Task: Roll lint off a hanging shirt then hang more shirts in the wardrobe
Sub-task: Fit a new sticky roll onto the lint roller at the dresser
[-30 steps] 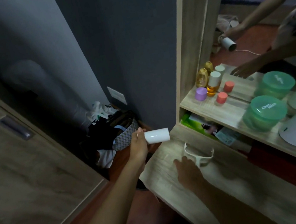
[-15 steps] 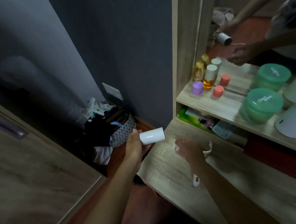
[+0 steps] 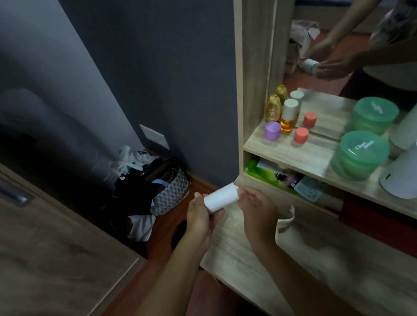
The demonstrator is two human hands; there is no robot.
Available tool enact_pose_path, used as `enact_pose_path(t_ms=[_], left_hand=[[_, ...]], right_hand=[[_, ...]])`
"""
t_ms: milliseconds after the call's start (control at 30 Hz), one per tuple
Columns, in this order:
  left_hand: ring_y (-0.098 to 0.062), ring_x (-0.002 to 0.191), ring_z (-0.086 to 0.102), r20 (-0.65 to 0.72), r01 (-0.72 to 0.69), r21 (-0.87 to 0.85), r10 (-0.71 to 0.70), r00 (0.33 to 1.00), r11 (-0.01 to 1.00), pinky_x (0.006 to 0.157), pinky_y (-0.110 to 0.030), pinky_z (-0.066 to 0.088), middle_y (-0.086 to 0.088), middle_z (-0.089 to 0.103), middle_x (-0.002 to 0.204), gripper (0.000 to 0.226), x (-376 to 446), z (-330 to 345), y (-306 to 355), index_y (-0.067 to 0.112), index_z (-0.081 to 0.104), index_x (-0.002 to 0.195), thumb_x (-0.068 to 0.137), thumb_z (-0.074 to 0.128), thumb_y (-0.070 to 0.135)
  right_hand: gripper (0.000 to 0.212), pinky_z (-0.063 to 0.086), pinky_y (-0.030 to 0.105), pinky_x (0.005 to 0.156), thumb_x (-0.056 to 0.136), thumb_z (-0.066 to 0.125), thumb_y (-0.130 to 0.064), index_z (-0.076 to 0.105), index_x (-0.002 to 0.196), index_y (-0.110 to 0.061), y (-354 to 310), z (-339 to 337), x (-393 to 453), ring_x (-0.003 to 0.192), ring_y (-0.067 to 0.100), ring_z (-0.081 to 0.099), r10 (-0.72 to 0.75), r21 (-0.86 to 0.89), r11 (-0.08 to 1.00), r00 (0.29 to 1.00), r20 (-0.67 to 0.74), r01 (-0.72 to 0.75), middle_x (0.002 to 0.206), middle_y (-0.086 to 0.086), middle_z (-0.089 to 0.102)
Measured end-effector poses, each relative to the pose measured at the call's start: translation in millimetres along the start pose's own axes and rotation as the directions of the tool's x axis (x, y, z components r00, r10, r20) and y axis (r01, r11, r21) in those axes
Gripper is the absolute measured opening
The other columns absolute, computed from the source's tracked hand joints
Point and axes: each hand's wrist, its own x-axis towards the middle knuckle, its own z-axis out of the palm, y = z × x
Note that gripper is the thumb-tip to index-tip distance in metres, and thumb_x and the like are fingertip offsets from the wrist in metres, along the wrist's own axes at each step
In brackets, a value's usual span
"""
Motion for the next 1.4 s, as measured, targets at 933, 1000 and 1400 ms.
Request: enact_pose_path(t_ms=[933,1000,1400], left_hand=[[-0.025,0.046,0.061,0.354,-0.205,0.497,0.019,0.935,0.843,0.038,-0.024,0.046,-0.020,0.065,0.104,0.026,-3.3,-7.0,15.7,0.034,0.050,0.125,0.101,0.039,0.032],[-0.033,0.054,0.060,0.428,-0.186,0.532,-0.073,0.901,0.826,0.036,-0.026,0.047,-0.025,0.063,0.109,0.035,0.4,-6.7,20.8,0.042,0.041,0.133,0.100,0.035,0.029],[-0.029,0.066,0.055,0.497,-0.100,0.555,-0.233,0.836,0.826,0.043,-0.028,0.045,-0.013,0.058,0.084,0.027,6.4,-6.2,19.0,0.044,0.052,0.119,0.094,0.042,0.044]], right_hand=[[0.011,0.059,0.029,0.065,0.090,0.060,-0.006,0.066,0.096,-0.013,-15.4,-13.1,34.3,0.095,0.023,0.066,0.266,0.136,0.937,0.910,0.319,-0.321,0.105,0.008,0.066],[0.009,0.060,0.028,0.063,0.090,0.060,-0.006,0.065,0.096,-0.009,-17.8,-16.1,37.4,0.093,0.026,0.067,0.303,0.117,0.923,0.879,0.369,-0.367,0.108,0.014,0.066],[0.044,0.058,0.031,0.058,0.090,0.064,-0.030,0.045,0.130,-0.025,-4.1,-18.2,47.4,0.084,0.022,0.067,0.400,-0.049,0.908,0.827,0.396,-0.416,0.112,0.002,0.060]])
